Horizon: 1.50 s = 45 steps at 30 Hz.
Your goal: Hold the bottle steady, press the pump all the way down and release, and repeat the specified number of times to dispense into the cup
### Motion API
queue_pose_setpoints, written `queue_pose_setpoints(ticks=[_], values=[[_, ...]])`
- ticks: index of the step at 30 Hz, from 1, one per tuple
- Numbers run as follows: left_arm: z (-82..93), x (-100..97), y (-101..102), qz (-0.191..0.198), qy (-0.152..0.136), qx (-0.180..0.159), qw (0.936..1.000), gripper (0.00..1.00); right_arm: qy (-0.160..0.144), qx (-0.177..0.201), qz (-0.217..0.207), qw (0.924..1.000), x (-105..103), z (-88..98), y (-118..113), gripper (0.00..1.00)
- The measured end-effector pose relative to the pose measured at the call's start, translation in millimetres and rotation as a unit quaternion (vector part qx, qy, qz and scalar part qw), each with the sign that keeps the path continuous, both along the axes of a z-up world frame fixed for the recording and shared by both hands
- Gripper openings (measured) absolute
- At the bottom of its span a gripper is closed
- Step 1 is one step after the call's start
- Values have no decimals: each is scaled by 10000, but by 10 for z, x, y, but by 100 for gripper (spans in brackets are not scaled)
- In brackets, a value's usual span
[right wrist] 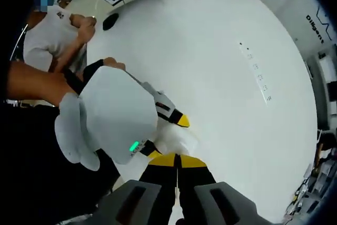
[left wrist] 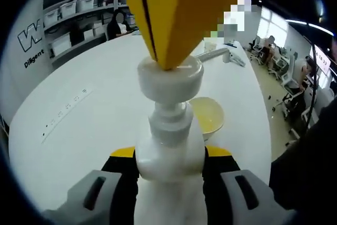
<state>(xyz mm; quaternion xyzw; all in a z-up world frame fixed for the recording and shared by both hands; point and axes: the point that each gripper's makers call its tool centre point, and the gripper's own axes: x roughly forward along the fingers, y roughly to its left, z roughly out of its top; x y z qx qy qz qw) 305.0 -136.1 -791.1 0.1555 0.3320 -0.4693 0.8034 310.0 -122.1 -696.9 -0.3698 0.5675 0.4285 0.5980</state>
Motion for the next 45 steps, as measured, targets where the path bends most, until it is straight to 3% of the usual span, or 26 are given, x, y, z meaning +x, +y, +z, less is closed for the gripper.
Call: queue_pose_setpoints(ticks=[11, 14, 15, 16, 17, 27, 32, 42, 45], values=[[-8, 3, 4, 99, 2, 14, 10000, 45, -9, -196, 353, 9992, -15, -17, 19, 0], [-1, -6, 4, 109, -27, -9, 9999, 45, 48, -189, 449, 9988, -28, -97, 12, 0], [4, -2, -3, 123, -48, -40, 9999, 45, 13, -151, 359, 9992, -16, -92, 18, 0], [-2, 0, 1, 143, -71, -53, 9999, 45, 51, -340, 216, 9992, -27, -63, -50, 0], [-4, 3, 5, 134, -95, -47, 9999, 45, 51, -3, 305, 9995, 13, -115, 60, 0], [0, 11, 1, 179, -118, -87, 9997, 45, 6, 5, 141, 9999, -27, -73, -1, 0], [12, 12, 1, 271, -151, -184, 9993, 45, 228, 204, -479, 9984, -17, 32, -20, 0], [5, 25, 6, 429, -179, -240, 9986, 45, 37, 107, -347, 9993, -8, 78, -114, 0], [16, 18, 11, 459, -172, -236, 9985, 45, 126, 342, -330, 9988, -33, 64, -81, 0]])
